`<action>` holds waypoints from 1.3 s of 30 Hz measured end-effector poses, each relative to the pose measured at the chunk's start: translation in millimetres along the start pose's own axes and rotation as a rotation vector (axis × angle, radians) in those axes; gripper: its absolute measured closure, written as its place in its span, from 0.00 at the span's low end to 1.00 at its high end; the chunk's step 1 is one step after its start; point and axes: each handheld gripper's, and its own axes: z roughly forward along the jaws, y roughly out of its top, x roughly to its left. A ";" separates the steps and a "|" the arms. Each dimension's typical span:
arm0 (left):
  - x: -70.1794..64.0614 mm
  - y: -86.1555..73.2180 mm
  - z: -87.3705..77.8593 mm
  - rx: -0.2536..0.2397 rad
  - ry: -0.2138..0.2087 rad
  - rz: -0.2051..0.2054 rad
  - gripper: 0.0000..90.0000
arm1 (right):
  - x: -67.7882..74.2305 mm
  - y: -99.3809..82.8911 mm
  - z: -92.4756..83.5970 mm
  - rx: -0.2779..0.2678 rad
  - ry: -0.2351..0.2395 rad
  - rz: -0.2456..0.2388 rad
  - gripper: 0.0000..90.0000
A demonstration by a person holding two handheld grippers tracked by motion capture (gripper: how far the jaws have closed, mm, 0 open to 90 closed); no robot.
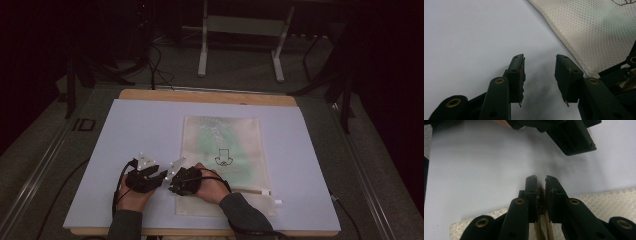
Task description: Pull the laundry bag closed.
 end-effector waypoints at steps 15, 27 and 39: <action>0.8 -0.2 -0.8 -0.007 0.001 -0.006 0.65 | -0.7 -1.4 -3.1 -0.055 0.012 0.029 0.90; 0.7 -0.2 -1.0 -0.007 0.000 -0.006 0.66 | 0.9 -4.8 -20.7 -0.096 0.000 0.023 0.90; -2.0 0.1 -2.0 -0.012 -0.024 0.005 0.68 | 0.6 -30.8 -31.5 -0.095 0.001 0.055 0.90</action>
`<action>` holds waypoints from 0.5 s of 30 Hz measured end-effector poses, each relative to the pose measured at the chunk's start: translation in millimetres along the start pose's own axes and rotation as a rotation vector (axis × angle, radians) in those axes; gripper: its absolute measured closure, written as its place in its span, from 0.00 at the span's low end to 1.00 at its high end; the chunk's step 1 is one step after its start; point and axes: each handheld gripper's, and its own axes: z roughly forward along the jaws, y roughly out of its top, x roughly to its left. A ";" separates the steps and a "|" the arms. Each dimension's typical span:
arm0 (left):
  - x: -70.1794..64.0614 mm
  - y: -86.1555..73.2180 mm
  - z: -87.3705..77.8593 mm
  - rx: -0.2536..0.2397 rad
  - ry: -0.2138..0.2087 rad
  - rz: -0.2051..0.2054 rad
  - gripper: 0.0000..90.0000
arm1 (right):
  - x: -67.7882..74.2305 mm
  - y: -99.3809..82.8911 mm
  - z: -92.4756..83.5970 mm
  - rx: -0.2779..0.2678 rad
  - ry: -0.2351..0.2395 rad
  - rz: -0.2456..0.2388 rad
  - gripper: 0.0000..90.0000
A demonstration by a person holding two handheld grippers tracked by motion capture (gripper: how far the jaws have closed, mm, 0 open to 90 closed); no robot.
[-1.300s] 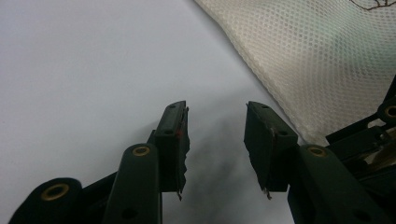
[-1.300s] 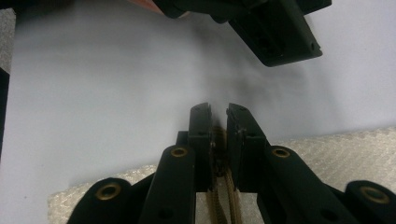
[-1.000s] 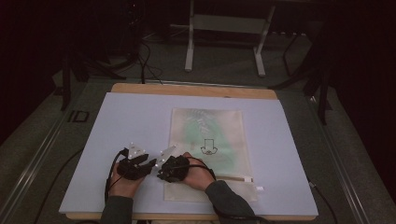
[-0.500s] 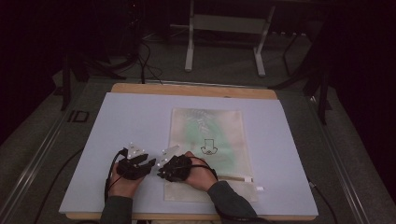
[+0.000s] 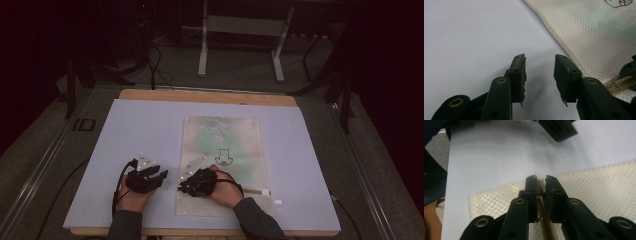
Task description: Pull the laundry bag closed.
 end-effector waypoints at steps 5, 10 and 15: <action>-1.4 0.2 -0.1 -0.005 -0.024 -0.004 0.70 | -1.8 -3.7 1.7 0.005 0.014 0.018 0.89; -4.2 0.7 -0.6 -0.009 -0.075 -0.003 0.74 | -2.8 -7.0 7.9 0.021 0.025 0.033 0.90; -11.4 2.0 -1.3 -0.011 -0.091 0.021 0.79 | -2.3 -9.0 8.1 0.013 0.025 0.034 0.91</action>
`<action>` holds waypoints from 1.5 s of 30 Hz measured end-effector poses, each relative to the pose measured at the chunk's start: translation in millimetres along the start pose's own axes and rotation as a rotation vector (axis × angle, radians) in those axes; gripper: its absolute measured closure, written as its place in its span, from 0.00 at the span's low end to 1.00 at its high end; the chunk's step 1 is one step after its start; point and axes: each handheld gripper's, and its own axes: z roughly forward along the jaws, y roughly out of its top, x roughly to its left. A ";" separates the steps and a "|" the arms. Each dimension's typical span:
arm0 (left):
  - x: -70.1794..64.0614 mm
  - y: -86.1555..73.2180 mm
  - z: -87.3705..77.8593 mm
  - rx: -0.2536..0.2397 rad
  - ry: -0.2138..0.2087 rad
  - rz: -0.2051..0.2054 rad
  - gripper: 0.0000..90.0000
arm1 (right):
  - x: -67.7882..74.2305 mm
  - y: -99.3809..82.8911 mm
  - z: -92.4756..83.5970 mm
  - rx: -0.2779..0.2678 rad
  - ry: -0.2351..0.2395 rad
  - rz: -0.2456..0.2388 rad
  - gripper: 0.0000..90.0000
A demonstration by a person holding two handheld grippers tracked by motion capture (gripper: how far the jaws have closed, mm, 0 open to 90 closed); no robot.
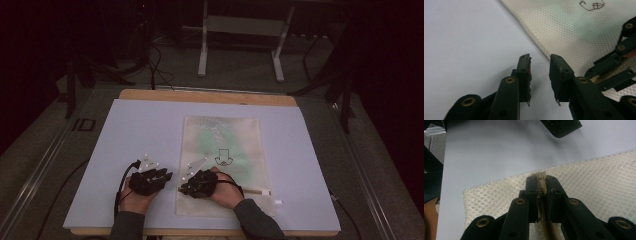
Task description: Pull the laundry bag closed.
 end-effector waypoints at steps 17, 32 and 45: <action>-17.6 4.2 8.7 0.039 -0.071 0.063 0.99 | 6.9 -2.2 0.8 -0.006 -0.047 -0.030 0.91; -25.8 4.0 19.0 0.079 -0.095 0.080 0.99 | 7.8 -3.8 0.8 -0.015 -0.055 -0.032 0.91; -21.3 3.4 23.6 0.110 -0.112 0.033 0.99 | 8.2 -5.2 0.9 -0.026 -0.056 -0.023 0.91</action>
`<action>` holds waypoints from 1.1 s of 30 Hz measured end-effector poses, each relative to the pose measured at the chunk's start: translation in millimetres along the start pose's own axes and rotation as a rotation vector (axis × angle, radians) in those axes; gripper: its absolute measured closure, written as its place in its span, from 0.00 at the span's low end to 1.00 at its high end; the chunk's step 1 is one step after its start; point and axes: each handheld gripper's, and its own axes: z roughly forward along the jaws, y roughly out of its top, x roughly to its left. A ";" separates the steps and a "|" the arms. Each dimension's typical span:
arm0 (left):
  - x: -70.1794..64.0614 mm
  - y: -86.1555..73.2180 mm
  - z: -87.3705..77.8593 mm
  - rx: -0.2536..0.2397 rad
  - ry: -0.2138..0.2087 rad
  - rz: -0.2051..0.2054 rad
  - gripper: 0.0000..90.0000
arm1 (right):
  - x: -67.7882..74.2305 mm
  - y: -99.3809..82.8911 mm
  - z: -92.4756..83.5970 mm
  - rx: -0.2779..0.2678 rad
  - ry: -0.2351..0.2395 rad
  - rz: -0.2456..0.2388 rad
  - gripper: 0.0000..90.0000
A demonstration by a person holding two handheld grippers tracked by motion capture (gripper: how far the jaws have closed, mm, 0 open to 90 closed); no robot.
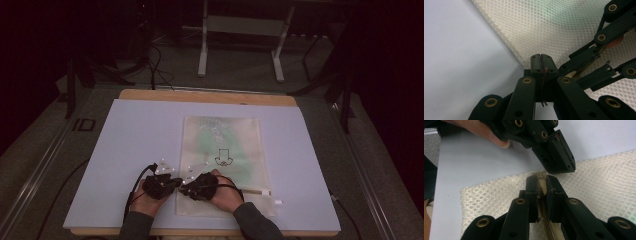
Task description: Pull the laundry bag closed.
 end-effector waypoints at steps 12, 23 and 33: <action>-1.4 0.0 1.2 0.003 0.011 0.021 1.00 | -2.2 0.0 -1.5 0.006 0.015 -0.002 0.91; 1.5 0.4 1.2 0.007 -0.005 0.009 1.00 | -4.9 -2.5 -6.4 0.025 0.021 -0.009 0.91; 0.3 0.4 1.1 0.008 0.002 0.014 1.00 | -5.8 -8.9 -13.9 0.041 0.013 -0.022 0.91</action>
